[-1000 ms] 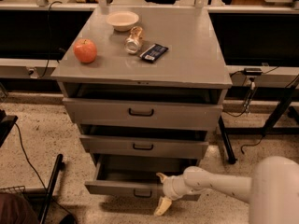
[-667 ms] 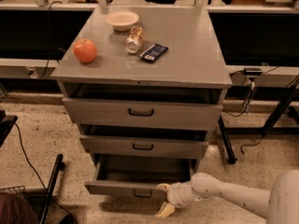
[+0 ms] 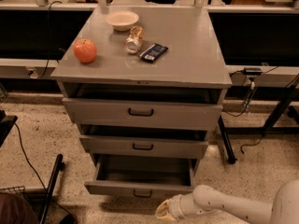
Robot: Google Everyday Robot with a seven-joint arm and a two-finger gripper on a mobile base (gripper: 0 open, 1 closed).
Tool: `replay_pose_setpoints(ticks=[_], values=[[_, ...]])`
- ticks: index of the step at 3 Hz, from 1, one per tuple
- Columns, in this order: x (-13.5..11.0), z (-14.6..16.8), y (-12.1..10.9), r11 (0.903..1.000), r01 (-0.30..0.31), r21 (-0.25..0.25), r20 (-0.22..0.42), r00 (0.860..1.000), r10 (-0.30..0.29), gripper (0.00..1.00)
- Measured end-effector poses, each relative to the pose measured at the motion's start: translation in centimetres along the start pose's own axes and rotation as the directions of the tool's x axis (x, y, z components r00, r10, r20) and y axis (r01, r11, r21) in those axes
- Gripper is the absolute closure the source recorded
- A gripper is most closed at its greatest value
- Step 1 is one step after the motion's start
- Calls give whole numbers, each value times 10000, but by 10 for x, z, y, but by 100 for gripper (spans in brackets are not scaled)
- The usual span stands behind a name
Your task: Close bottom drawer
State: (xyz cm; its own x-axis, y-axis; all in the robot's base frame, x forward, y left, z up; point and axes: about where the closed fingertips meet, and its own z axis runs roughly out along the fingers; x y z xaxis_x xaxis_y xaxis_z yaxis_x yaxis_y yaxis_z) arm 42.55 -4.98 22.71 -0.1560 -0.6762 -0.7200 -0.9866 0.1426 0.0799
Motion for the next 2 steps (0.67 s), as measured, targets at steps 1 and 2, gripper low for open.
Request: replay_pose_setpoints(ticks=[1,2], values=[[3,8,8,9999,-88,-121,67,9999,89,94],[8,14,6,9998,-177,-90,191,9997,179,100]])
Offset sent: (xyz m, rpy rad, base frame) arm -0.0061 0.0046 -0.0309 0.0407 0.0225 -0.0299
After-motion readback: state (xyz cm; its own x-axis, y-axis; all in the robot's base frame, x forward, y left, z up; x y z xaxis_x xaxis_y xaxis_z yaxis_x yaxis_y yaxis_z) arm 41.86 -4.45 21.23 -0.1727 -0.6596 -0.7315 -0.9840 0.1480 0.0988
